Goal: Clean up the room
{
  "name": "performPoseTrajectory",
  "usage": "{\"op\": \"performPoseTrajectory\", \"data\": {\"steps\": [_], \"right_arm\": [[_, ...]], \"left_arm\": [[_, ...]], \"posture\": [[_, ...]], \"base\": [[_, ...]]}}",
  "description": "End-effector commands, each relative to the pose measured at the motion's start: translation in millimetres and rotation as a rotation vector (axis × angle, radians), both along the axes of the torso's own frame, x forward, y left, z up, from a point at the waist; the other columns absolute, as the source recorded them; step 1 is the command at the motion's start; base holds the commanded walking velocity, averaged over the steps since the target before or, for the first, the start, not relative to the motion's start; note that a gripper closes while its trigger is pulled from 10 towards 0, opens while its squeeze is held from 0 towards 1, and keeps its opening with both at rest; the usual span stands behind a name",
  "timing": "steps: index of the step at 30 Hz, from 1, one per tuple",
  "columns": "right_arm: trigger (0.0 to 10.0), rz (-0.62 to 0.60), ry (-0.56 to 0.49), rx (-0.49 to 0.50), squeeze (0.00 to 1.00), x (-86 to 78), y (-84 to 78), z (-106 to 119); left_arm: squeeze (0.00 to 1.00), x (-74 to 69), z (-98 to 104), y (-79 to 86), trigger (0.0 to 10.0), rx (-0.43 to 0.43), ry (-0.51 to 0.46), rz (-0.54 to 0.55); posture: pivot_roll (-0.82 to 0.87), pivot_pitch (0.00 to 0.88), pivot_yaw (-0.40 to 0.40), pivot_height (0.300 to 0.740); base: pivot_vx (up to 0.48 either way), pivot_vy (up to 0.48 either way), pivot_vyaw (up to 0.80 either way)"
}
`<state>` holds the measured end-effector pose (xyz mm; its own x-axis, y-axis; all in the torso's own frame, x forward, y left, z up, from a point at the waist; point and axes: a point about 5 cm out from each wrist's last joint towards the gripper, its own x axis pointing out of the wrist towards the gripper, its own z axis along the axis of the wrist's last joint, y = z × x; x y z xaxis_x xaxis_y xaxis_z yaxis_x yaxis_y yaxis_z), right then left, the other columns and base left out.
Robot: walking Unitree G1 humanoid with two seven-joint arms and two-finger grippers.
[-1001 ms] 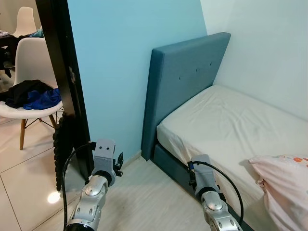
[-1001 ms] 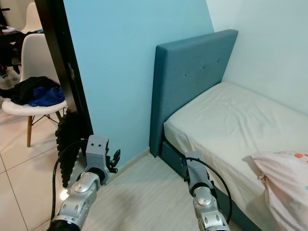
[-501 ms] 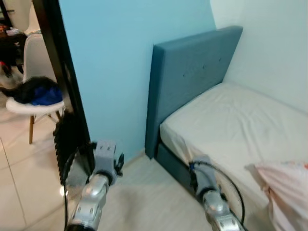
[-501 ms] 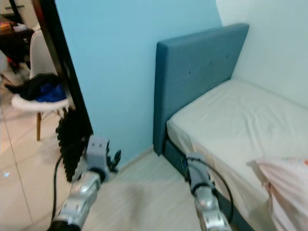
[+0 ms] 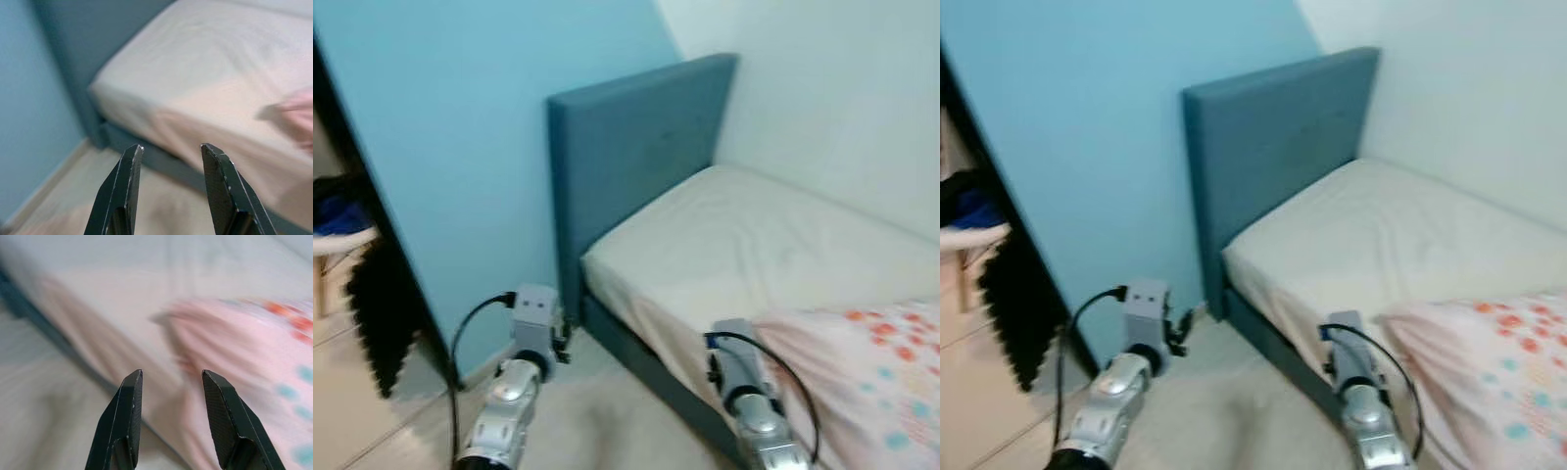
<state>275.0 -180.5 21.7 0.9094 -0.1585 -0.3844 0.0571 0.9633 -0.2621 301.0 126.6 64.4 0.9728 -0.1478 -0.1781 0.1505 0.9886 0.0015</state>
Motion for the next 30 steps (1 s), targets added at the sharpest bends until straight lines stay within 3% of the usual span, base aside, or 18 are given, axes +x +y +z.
{"op": "performPoseTrajectory", "data": {"steps": [1,7,23,30], "right_arm": [[10.0,0.009,0.011,0.017,0.00,-0.9,7.0,-1.8],[10.0,0.002,0.013,0.015,0.00,-1.1,6.2,-1.3],[10.0,0.011,0.029,0.003,0.00,-3.3,6.8,-3.5],[10.0,0.009,0.023,0.005,0.00,-3.0,6.3,-2.4]], "left_arm": [[0.00,-1.7,-3.7,4.2,10.0,0.005,0.018,0.010],[0.00,-0.8,-2.8,3.2,10.0,0.005,0.017,0.004],[0.00,-1.3,-1.9,0.0,10.0,0.030,0.008,-0.024],[0.00,-1.4,-2.4,-3.6,10.0,0.070,0.020,-0.063]], "posture": [[-0.03,0.000,-0.065,0.740],[-0.03,0.000,-0.063,0.740],[-0.04,0.000,-0.065,0.740],[-0.04,0.000,-0.062,0.740]], "base": [[0.000,-0.450,-0.80],[0.000,-0.465,-0.68],[0.000,-0.450,0.00],[0.000,0.206,0.00]]}}
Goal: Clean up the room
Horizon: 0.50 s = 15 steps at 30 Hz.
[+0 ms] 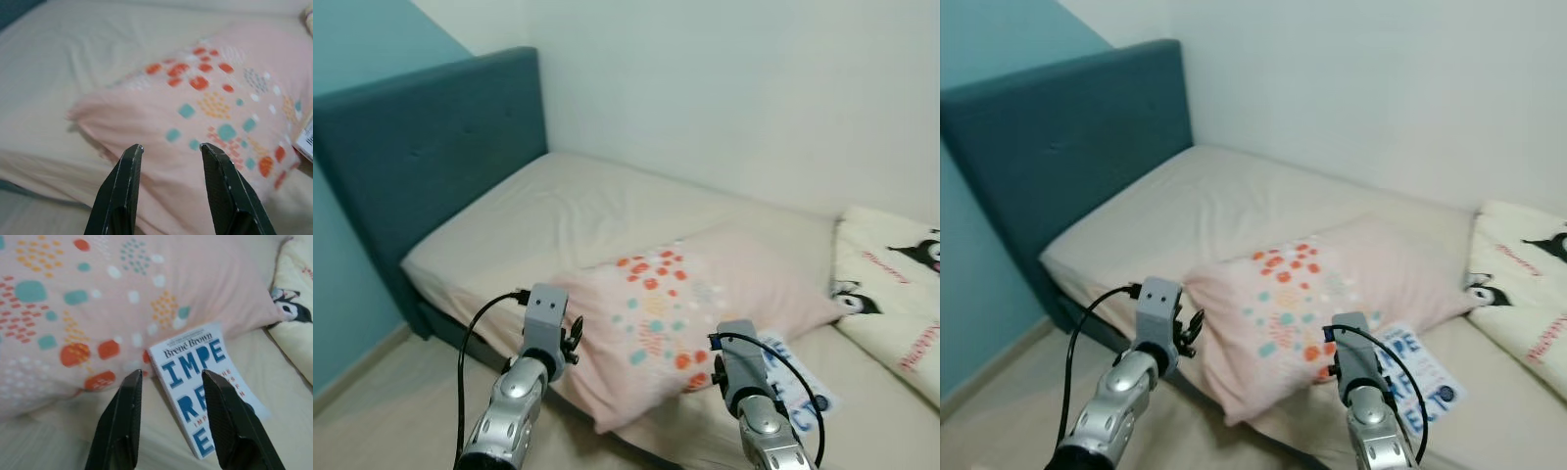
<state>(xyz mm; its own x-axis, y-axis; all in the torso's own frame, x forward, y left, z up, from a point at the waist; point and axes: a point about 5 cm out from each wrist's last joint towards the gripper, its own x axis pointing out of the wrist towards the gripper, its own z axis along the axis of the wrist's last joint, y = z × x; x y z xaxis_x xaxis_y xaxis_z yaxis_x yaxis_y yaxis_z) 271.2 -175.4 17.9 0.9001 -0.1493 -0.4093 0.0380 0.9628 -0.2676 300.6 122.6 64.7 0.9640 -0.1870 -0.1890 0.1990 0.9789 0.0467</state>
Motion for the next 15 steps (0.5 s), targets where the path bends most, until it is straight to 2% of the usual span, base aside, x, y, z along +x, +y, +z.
{"op": "performPoseTrajectory", "data": {"steps": [1,9,15], "right_arm": [[10.0,-0.005,-0.006,0.011,0.00,0.7,0.9,1.5],[10.0,-0.010,-0.006,0.016,0.00,-0.8,0.4,1.3],[10.0,-0.010,-0.007,0.014,0.00,-0.6,0.2,1.6]], "left_arm": [[0.00,-1.1,-2.3,-0.3,10.0,0.029,0.009,-0.021],[0.00,-0.1,-1.3,-0.7,10.0,0.031,-0.002,-0.022],[0.00,0.6,-3.6,-1.0,10.0,0.039,0.021,-0.008]], "posture": [[-0.04,0.000,-0.062,0.740],[-0.04,0.000,-0.059,0.740],[-0.04,0.000,-0.057,0.740]], "base": [[0.000,0.480,0.00],[0.000,0.480,0.00],[0.000,0.000,0.00]]}}
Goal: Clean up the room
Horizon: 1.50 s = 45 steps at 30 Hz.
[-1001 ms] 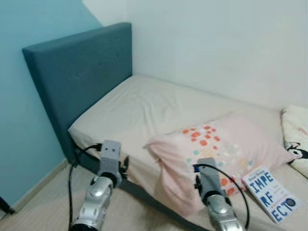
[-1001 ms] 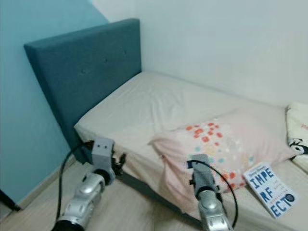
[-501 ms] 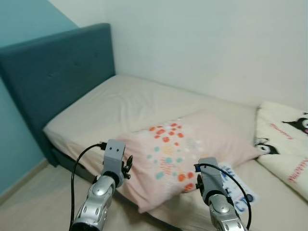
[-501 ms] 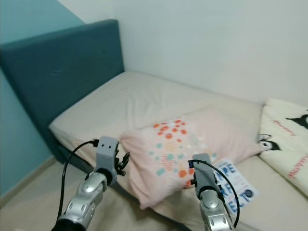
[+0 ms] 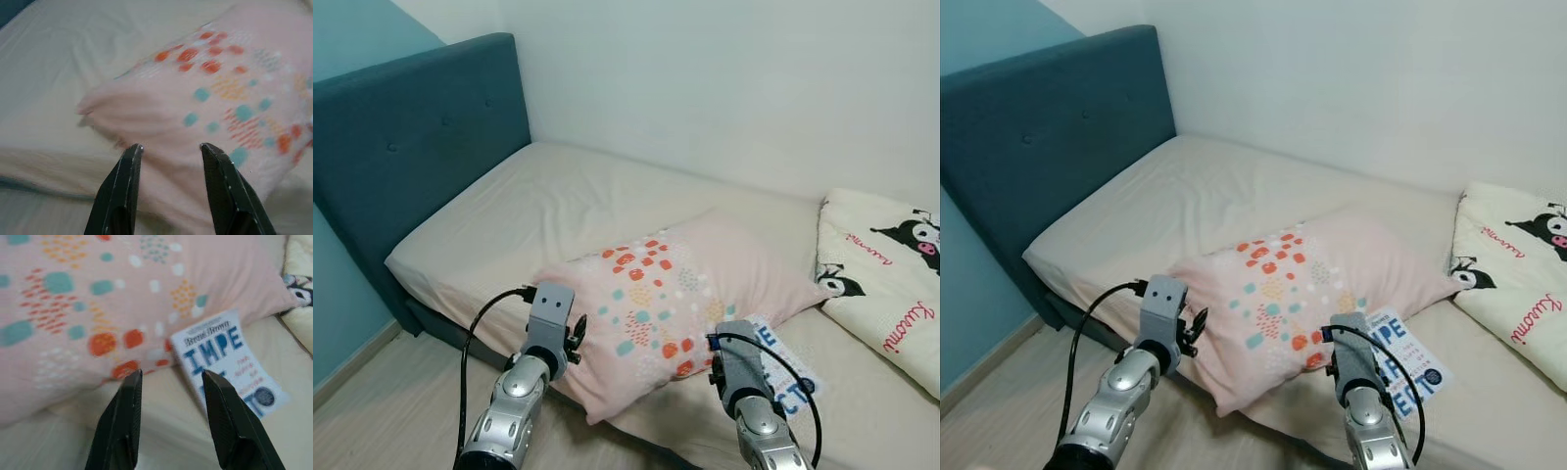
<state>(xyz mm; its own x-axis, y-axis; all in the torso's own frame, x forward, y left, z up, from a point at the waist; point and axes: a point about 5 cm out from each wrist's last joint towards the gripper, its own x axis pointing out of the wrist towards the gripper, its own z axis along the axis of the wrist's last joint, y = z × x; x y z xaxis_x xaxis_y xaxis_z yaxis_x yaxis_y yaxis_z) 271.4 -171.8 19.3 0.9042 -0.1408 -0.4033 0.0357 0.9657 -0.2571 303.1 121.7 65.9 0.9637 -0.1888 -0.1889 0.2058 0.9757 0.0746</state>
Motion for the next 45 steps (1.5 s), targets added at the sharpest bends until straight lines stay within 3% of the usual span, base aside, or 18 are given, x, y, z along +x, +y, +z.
{"op": "performPoseTrajectory", "data": {"steps": [1,21,35,45], "right_arm": [[10.0,-0.015,0.001,0.003,0.00,-0.7,-3.4,0.4],[10.0,-0.012,-0.012,0.015,0.00,1.1,-1.6,2.3],[10.0,-0.017,-0.019,0.035,0.00,-0.9,-2.3,2.6],[10.0,-0.010,-0.019,0.020,0.00,-0.3,-0.5,2.6]], "left_arm": [[0.00,-1.9,-4.6,-0.2,10.0,0.010,0.024,0.001],[0.00,2.2,5.6,11.3,10.0,-0.056,-0.041,0.077],[0.00,3.0,5.9,8.7,10.0,-0.067,-0.045,0.065],[0.00,2.5,9.6,4.8,10.0,-0.079,-0.082,0.027]], "posture": [[-0.04,0.000,-0.056,0.740],[-0.03,0.000,-0.059,0.740],[-0.04,0.000,-0.058,0.740],[-0.04,0.000,-0.059,0.740]], "base": [[0.000,0.000,0.00],[0.063,0.000,0.00],[0.346,0.000,-0.75],[0.130,0.000,0.00]]}}
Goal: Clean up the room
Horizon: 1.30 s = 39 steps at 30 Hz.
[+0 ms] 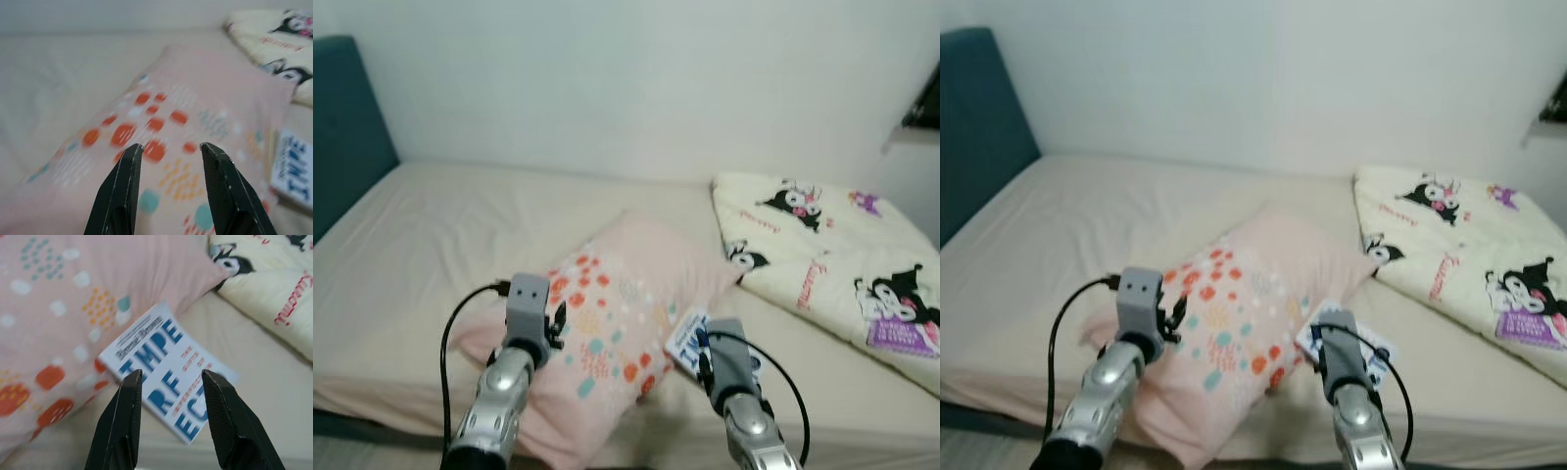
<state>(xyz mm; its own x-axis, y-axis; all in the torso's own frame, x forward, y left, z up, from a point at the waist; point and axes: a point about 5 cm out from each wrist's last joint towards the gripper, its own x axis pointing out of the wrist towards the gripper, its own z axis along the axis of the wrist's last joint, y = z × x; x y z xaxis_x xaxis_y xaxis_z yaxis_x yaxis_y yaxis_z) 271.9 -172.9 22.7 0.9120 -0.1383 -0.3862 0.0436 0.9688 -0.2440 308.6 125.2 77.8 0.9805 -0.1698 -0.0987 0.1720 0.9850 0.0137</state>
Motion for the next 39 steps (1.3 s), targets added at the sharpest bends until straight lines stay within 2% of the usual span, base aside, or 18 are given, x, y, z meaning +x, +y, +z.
{"op": "performPoseTrajectory", "data": {"steps": [1,5,21,30,39], "right_arm": [[10.0,-0.007,0.002,0.008,0.00,-0.8,0.6,-0.9],[10.0,-0.013,0.000,0.006,0.00,-0.1,0.2,-0.5],[10.0,-0.024,-0.007,0.002,0.00,0.5,-1.7,0.1],[10.0,-0.027,-0.004,0.028,0.00,0.8,-0.6,-0.5],[10.0,-0.024,-0.016,0.034,0.00,0.1,0.9,0.6]], "left_arm": [[0.00,-3.0,-2.3,1.3,10.0,-0.002,-0.004,-0.004],[0.00,-4.0,-1.2,-2.6,10.0,-0.005,-0.017,-0.038],[0.00,-1.5,-0.1,-3.5,10.0,-0.012,-0.025,-0.054],[0.00,-2.3,-2.6,-3.2,10.0,-0.001,-0.016,-0.056],[0.00,-1.4,-1.6,-2.3,10.0,-0.001,-0.019,-0.062]], "posture": [[-0.04,0.000,-0.059,0.740],[-0.04,0.000,-0.055,0.740],[-0.05,0.000,-0.049,0.740],[-0.04,0.000,-0.053,0.740],[-0.04,0.000,-0.049,0.740]], "base": [[0.000,0.000,0.00],[0.000,0.000,0.00],[0.000,0.000,0.00],[0.000,0.303,0.00],[0.000,0.337,-0.77]]}}
